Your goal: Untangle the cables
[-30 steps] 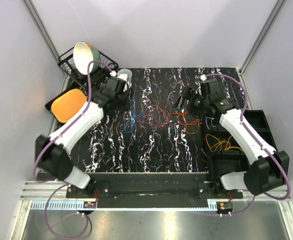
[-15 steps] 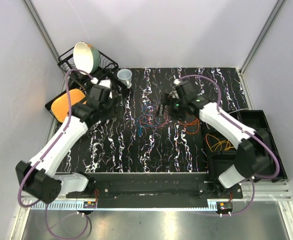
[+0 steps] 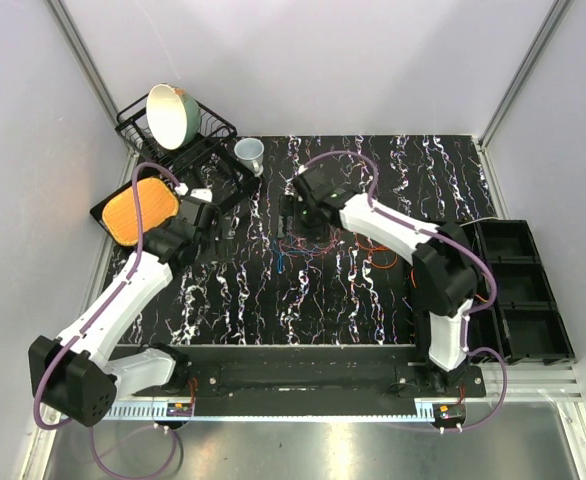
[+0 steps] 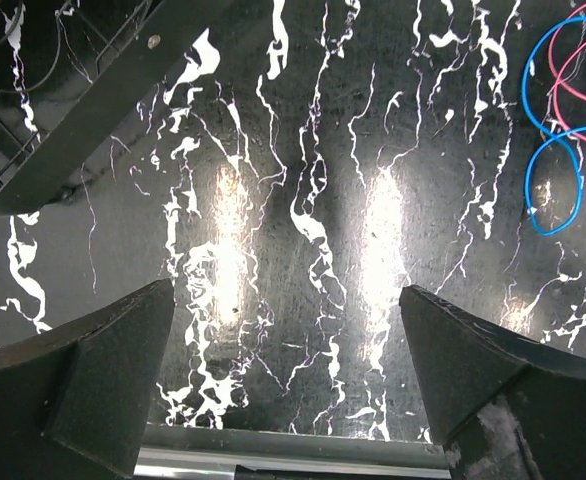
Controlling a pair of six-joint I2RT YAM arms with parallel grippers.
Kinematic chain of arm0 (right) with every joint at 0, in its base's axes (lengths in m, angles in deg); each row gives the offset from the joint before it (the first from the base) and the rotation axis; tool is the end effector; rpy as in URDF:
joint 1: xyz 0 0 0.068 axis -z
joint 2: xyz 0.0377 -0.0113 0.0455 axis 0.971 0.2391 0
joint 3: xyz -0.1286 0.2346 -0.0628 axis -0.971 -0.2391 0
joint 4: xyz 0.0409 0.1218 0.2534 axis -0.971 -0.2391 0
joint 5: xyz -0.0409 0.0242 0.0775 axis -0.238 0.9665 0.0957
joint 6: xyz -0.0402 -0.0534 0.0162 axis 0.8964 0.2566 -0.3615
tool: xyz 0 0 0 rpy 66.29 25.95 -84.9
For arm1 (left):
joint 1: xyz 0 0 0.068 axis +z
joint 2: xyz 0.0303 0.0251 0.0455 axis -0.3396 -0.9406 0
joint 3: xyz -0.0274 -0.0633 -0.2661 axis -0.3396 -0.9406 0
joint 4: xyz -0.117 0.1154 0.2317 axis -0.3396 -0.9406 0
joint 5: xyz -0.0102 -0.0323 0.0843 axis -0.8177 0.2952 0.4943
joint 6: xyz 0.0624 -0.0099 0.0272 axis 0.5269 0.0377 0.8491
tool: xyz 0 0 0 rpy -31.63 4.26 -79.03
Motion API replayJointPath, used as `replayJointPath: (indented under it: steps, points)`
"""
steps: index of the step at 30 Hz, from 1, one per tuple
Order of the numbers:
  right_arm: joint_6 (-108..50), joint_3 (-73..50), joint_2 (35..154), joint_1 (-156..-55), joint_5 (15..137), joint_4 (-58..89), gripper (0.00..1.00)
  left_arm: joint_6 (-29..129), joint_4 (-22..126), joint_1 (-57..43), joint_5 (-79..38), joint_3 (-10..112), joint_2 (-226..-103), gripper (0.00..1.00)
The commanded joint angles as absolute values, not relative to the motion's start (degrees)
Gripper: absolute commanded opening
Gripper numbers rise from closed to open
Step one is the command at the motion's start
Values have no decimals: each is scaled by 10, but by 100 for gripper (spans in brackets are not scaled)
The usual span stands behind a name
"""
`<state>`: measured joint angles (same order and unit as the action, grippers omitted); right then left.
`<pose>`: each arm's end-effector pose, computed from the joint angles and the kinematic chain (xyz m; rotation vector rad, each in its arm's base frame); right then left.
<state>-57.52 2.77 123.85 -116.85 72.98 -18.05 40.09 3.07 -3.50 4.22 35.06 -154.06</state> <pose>0.3460 0.3029 0.2198 -0.1524 2.6329 0.5960 0.2398 -0.0863 0.2679 -0.0648 2.4817 0.0436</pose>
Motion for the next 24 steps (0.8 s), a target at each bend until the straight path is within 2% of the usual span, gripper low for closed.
replayJointPath:
  steps: [1,9,13,15,16,17,18,24]
  points:
    - [-588,57,1287,-1198,705,-188,86,407,61,-34,72,358,-1523,99]
    - [-606,86,1351,-1224,704,-185,72,406,60,-33,78,355,-1511,99]
    - [-607,92,1359,-1224,695,-185,60,406,60,-33,77,355,-1507,99]
    - [-605,95,1363,-1224,690,-184,50,406,60,-33,76,355,-1507,99]
    - [-604,98,1363,-1224,690,-183,42,406,59,-33,76,354,-1506,99]
    - [-602,102,1364,-1224,690,-182,10,406,60,-32,76,354,-1505,99]
    - [-600,107,1370,-1224,691,-181,0,406,61,-33,76,354,-1506,99]
    - [-550,188,1335,-1222,638,-208,0,407,61,-33,78,355,-1508,99]
